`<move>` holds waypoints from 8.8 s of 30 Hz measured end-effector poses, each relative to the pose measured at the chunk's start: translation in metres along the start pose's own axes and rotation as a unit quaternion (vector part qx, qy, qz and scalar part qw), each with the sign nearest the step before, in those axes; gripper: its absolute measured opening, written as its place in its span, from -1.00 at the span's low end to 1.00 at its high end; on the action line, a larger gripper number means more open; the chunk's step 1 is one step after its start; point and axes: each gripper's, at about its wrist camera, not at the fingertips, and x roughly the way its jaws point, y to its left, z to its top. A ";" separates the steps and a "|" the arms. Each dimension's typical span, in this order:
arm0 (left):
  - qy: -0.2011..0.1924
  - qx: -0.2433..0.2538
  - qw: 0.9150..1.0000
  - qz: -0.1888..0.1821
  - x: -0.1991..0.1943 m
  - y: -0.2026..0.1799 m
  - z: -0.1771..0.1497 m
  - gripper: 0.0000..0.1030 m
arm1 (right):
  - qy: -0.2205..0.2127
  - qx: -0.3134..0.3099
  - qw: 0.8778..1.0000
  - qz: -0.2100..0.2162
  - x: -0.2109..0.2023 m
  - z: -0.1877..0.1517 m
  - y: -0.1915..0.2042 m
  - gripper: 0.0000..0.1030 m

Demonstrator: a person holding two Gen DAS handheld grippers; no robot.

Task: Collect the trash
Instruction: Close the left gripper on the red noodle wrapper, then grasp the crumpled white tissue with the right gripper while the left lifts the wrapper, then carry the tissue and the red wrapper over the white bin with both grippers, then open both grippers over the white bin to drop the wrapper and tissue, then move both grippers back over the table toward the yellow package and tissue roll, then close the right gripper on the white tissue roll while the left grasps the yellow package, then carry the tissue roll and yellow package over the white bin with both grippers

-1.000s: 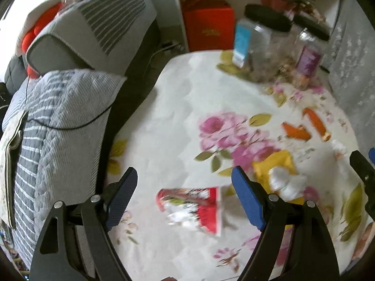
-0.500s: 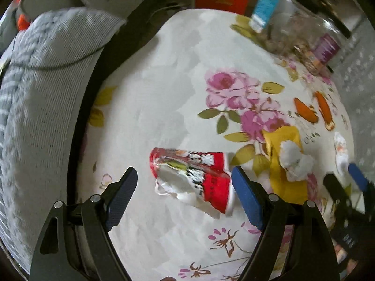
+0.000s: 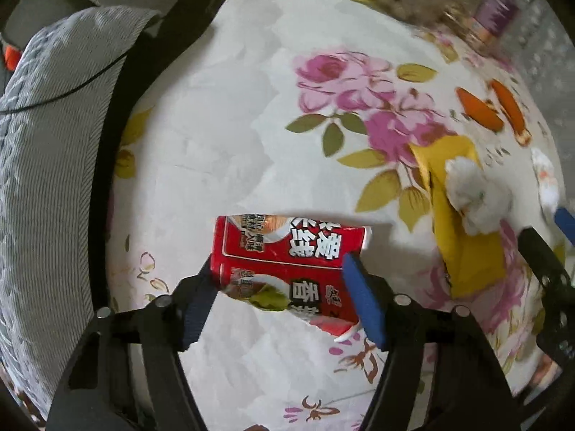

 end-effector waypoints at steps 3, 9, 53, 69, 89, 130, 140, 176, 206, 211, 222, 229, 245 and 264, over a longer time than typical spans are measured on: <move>-0.013 0.016 1.000 -0.017 -0.009 -0.004 -0.005 -0.21 | 0.005 -0.016 1.000 0.000 -0.001 -0.002 0.004 0.87; -0.034 0.023 0.998 -0.048 -0.032 0.002 -0.013 -0.44 | 0.021 -0.029 0.999 0.005 0.002 -0.009 0.004 0.86; -0.104 -0.054 0.993 -0.027 -0.042 0.014 -0.005 -0.13 | 0.036 -0.078 0.995 0.054 0.048 0.010 0.048 -0.33; -0.166 -0.032 0.985 -0.031 -0.075 -0.013 -0.003 -0.14 | -0.050 -0.047 0.996 0.054 -0.017 0.016 0.030 -0.36; -0.199 0.028 0.978 -0.062 -0.098 -0.103 -0.002 -0.13 | -0.087 0.002 0.996 0.009 -0.064 -0.004 -0.045 -0.36; -0.215 0.257 0.916 -0.220 -0.157 -0.393 -0.114 -0.14 | -0.209 0.394 0.870 -0.210 -0.241 -0.177 -0.344 0.82; -0.173 0.310 0.890 -0.285 -0.161 -0.471 -0.153 0.04 | -0.227 0.481 0.813 -0.235 -0.268 -0.222 -0.398 0.86; -0.222 0.126 0.964 -0.075 -0.106 -0.228 -0.057 0.49 | -0.128 0.245 0.944 -0.183 -0.153 -0.092 -0.215 0.87; -0.073 0.034 0.996 -0.035 0.017 -0.122 0.005 0.03 | -0.016 0.113 0.990 -0.086 -0.035 -0.031 -0.126 0.87; -0.089 0.060 0.993 -0.045 -0.001 -0.128 0.000 -0.57 | -0.004 0.102 0.993 -0.067 -0.012 -0.017 -0.121 0.86; -0.114 0.052 0.991 -0.040 -0.015 -0.098 -0.002 -0.69 | -0.002 0.105 0.993 -0.048 0.021 0.006 -0.112 0.44; -0.119 0.041 0.991 -0.049 -0.020 -0.084 -0.001 -0.69 | 0.011 0.113 0.993 -0.046 0.034 0.006 -0.110 -0.42; -0.162 0.023 0.985 -0.054 -0.057 -0.071 -0.021 -0.69 | -0.053 0.058 0.997 -0.021 -0.029 -0.013 -0.061 -0.43; -0.198 0.030 0.978 -0.064 -0.094 -0.046 -0.153 -0.69 | -0.084 0.017 0.996 0.003 -0.111 -0.125 -0.005 -0.43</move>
